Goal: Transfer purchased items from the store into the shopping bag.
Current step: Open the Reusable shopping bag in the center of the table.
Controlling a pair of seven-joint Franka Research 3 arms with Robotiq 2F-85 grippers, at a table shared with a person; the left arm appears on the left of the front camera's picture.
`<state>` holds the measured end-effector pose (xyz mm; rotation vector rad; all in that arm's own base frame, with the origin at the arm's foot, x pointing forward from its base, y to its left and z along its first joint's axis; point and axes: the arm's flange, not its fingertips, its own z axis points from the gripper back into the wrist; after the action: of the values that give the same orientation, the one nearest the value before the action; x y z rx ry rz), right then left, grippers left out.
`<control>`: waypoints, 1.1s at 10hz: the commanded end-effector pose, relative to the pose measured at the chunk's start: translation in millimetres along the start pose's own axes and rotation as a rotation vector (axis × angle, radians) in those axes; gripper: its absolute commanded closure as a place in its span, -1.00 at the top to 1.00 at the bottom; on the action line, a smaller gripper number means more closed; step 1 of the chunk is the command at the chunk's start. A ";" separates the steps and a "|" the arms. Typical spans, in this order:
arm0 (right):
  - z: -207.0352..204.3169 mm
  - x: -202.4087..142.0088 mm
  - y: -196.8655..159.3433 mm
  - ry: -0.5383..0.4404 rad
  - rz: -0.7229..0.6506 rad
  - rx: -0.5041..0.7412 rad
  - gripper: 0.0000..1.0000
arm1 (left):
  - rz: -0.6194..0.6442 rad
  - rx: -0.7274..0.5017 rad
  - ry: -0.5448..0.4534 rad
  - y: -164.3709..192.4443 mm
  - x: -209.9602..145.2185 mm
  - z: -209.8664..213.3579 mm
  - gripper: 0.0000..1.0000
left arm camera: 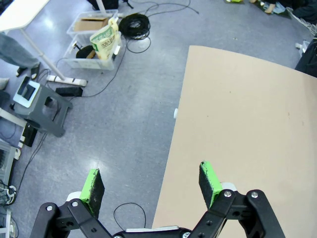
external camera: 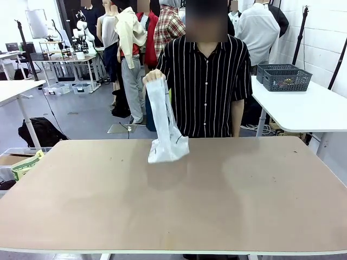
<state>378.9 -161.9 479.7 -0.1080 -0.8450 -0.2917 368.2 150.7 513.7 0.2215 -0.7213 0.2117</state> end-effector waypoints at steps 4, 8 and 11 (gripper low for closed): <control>-1.3 -1.2 -0.3 0.006 0.018 -0.001 1.00 | -0.019 0.015 -0.001 1.1 0.0 0.6 1.00; -1.3 -1.2 -0.3 0.006 0.018 -0.001 1.00 | -0.019 0.015 -0.001 1.1 0.0 0.6 1.00; -1.3 -1.2 -0.3 0.006 0.018 -0.001 1.00 | -0.019 0.015 -0.001 1.1 0.0 0.6 1.00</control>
<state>378.9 -161.9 479.7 -0.1081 -0.8450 -0.2916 368.2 150.7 513.7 0.2216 -0.7213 0.2117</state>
